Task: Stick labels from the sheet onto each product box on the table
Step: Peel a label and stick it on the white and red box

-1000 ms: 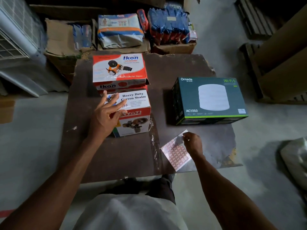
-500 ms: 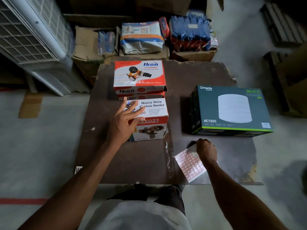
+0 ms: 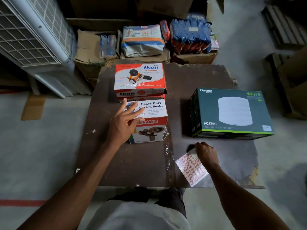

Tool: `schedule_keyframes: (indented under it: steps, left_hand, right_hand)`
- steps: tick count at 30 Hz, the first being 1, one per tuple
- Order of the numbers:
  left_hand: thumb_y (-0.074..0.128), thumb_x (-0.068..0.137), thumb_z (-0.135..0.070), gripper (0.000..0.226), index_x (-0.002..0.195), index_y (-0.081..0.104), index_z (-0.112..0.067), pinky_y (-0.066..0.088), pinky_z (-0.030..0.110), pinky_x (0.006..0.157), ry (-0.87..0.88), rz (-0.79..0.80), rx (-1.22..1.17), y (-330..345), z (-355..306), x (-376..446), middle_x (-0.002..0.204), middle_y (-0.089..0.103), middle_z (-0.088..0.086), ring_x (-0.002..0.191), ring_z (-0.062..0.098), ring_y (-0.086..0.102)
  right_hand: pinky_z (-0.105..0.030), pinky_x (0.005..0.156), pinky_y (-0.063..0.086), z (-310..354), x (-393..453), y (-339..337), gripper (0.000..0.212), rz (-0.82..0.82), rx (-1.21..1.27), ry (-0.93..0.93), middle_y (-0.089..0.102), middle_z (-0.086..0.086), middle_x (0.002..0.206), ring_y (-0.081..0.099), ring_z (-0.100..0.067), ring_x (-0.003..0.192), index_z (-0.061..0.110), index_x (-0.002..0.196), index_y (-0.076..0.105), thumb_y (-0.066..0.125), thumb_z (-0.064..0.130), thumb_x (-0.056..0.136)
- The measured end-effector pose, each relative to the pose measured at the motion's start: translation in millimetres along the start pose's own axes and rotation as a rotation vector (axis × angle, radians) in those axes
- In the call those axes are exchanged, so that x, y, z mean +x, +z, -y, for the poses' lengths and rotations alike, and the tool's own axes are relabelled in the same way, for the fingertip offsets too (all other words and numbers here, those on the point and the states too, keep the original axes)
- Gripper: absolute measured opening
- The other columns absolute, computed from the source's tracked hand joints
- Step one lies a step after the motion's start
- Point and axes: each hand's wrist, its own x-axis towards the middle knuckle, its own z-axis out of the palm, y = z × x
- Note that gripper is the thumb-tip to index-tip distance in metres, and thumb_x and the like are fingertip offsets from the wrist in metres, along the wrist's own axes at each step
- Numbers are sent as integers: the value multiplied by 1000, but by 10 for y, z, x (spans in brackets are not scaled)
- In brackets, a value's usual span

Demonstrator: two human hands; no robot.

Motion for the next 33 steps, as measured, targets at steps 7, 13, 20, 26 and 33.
schedule_keyframes:
  steps: [7, 13, 20, 26, 33]
  left_hand:
    - [58, 91, -49, 48, 138, 54, -40, 42, 55, 111, 0, 0, -31, 34, 49, 34, 156, 41, -8, 156, 23, 14]
    - [52, 89, -58, 53, 139, 54, -40, 43, 57, 111, 14, 5, -16, 40, 83, 40, 156, 40, -10, 156, 24, 14]
    - [52, 91, -54, 50, 138, 55, -38, 39, 54, 112, 45, -3, 10, 31, 79, 33, 154, 42, -9, 155, 26, 18]
    - [49, 92, -55, 50, 138, 56, -36, 39, 53, 111, 76, -16, 39, 19, 40, 4, 152, 41, -10, 153, 26, 19]
    - [67, 94, -32, 46, 138, 55, -36, 42, 57, 110, 93, -32, 19, 54, 85, -8, 151, 40, -12, 153, 24, 17]
  right_hand:
    - [-33, 60, 46, 9, -18, -17, 13, -3, 25, -6, 71, -11, 100, 70, -37, 78, 16, 101, 74, 65, 10, 95]
    - [-31, 61, 38, 16, -4, -11, 12, 16, 0, -1, 69, -13, 96, 70, -38, 79, 12, 101, 72, 62, 13, 96]
    - [-37, 64, 46, -5, -14, -132, 19, 54, 83, -1, 57, -12, 93, 68, -40, 81, 27, 103, 74, 58, 18, 98]
    - [-39, 70, 46, -107, -21, -211, 32, 126, 113, -11, 58, -13, 104, 67, -44, 90, 34, 122, 72, 60, 16, 98]
    - [-38, 73, 54, -111, -67, -206, 46, -70, 433, 201, 72, -13, 117, 70, -35, 89, 23, 138, 60, 64, 14, 93]
